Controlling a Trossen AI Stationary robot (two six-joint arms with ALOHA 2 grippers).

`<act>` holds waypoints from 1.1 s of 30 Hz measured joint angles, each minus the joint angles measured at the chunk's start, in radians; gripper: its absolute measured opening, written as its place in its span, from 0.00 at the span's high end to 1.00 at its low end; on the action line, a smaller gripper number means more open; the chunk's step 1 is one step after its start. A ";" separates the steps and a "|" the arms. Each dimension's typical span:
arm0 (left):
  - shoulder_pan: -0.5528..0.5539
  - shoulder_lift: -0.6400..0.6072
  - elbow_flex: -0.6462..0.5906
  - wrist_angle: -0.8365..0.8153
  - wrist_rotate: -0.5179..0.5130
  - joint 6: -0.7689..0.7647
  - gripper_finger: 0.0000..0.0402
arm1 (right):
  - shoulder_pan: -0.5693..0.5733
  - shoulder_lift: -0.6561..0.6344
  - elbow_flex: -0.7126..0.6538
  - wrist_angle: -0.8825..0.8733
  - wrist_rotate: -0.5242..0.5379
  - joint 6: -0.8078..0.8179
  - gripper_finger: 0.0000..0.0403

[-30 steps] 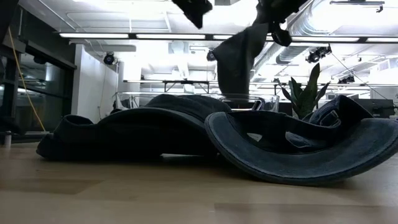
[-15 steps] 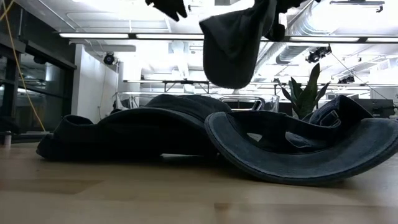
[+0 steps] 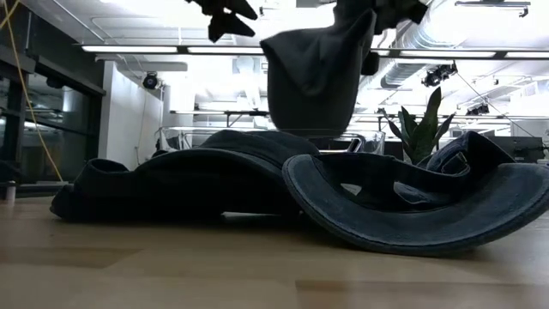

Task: Pick & Place hat
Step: Put the gray cap into the right transparent bin

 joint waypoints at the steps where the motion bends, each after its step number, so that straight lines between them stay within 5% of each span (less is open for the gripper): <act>1: 0.005 -0.014 -0.025 0.010 0.027 -0.003 0.50 | 0.003 0.014 0.000 0.000 -0.007 -0.004 1.00; 9: 0.051 -0.180 -0.279 0.231 0.151 -0.080 0.50 | 0.005 0.091 0.000 0.000 -0.025 -0.033 1.00; 19: 0.087 -0.383 -0.505 0.330 0.153 -0.161 0.50 | -0.003 0.195 0.000 0.000 0.025 -0.044 1.00; 33: 0.086 -0.427 -0.529 0.321 0.162 -0.165 0.50 | -0.021 0.250 0.000 -0.018 0.407 -0.025 1.00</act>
